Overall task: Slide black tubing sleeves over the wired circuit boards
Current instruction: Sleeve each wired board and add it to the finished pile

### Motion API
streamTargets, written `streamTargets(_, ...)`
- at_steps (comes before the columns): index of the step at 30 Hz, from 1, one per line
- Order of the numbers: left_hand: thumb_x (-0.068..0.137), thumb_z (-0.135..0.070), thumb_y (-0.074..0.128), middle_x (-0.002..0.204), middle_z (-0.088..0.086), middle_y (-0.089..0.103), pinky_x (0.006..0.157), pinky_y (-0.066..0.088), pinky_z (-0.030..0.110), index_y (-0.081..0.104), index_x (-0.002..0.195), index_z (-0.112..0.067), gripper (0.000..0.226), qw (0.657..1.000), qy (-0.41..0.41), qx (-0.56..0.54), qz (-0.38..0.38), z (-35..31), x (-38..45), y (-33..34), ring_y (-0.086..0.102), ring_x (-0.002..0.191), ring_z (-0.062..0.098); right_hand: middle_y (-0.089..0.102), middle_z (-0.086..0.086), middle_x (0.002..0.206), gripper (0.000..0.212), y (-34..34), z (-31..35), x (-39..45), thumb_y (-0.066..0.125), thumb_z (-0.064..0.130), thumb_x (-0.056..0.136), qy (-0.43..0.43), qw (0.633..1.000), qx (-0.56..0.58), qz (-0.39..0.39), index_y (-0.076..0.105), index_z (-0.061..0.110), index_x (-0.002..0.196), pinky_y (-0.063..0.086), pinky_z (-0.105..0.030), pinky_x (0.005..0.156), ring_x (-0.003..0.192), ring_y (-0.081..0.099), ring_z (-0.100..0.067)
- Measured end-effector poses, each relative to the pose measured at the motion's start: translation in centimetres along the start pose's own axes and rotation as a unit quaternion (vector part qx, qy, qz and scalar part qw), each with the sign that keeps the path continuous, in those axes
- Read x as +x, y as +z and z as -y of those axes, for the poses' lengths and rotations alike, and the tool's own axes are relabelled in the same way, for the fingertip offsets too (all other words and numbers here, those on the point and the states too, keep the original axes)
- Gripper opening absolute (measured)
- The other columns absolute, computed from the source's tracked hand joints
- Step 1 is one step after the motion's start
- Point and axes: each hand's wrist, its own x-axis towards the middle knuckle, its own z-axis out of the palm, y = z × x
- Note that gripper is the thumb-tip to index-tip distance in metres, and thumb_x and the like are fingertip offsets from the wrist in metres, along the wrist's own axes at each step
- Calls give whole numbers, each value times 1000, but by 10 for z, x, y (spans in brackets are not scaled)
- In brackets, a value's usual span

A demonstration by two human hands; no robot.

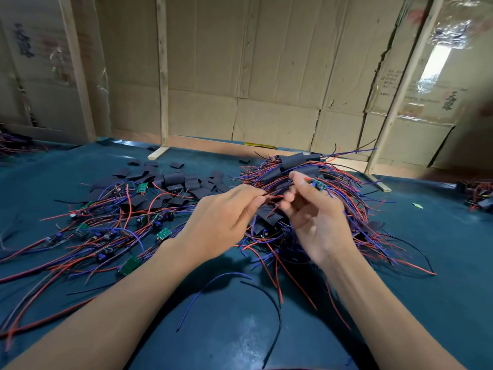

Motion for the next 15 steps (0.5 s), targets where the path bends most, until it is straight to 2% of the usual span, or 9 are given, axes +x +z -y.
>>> streamTargets(3, 105, -28, 46, 99, -5, 70, 59, 50, 39, 65, 116, -14, 26, 1000, -7, -1, 5, 2, 0, 1, 65, 77, 24, 64, -1, 76, 17, -4, -1, 1, 66, 11, 86, 31, 999, 37, 12, 80, 8, 95, 56, -21, 64, 67, 63, -11)
streamTargets(6, 105, -32, 43, 69, -5, 60, 47, 39, 33, 63, 108, -14, 27, 1000, -2, 16, -7, -1, 1, 1, 53, 57, 23, 65, 1, 75, 18, -1, -13, -1, 65, 18, 89, 72, 996, -14, 48, 81, 11, 94, 54, -21, 60, 64, 62, -7)
streamTargets(8, 104, -42, 33, 58, -8, 48, 47, 32, 34, 58, 103, -19, 33, 999, -26, 6, 17, -4, 0, 0, 42, 51, 18, 65, -1, 71, 19, 3, -19, -1, 66, 21, 88, 57, 995, -65, 48, 80, 8, 89, 51, -22, 54, 59, 59, -9)
streamTargets(10, 103, -54, 24, 53, -11, 42, 53, 27, 33, 53, 98, -28, 40, 996, -80, -12, 41, 1, 1, 0, 41, 57, 16, 65, -5, 71, 21, 4, -20, -1, 68, 22, 86, 20, 996, -85, 28, 78, 3, 89, 48, -24, 50, 58, 58, -13)
streamTargets(13, 102, -56, 29, 65, -13, 58, 65, 43, 35, 64, 97, -26, 47, 979, -200, -24, 12, 30, 14, 3, 57, 71, 15, 67, -9, 76, 24, 2, -19, 1, 70, 22, 86, -28, 995, -86, -29, 74, -1, 90, 45, -26, 46, 57, 58, -17)
streamTargets(15, 102, -41, 43, 94, 2, 67, 84, 48, 40, 67, 106, -19, 32, 968, -247, 35, 39, 62, 25, 8, 61, 96, 26, 67, -11, 77, 24, 3, -22, 2, 68, 19, 90, -48, 992, -102, -63, 70, -4, 89, 45, -27, 45, 56, 58, -19)
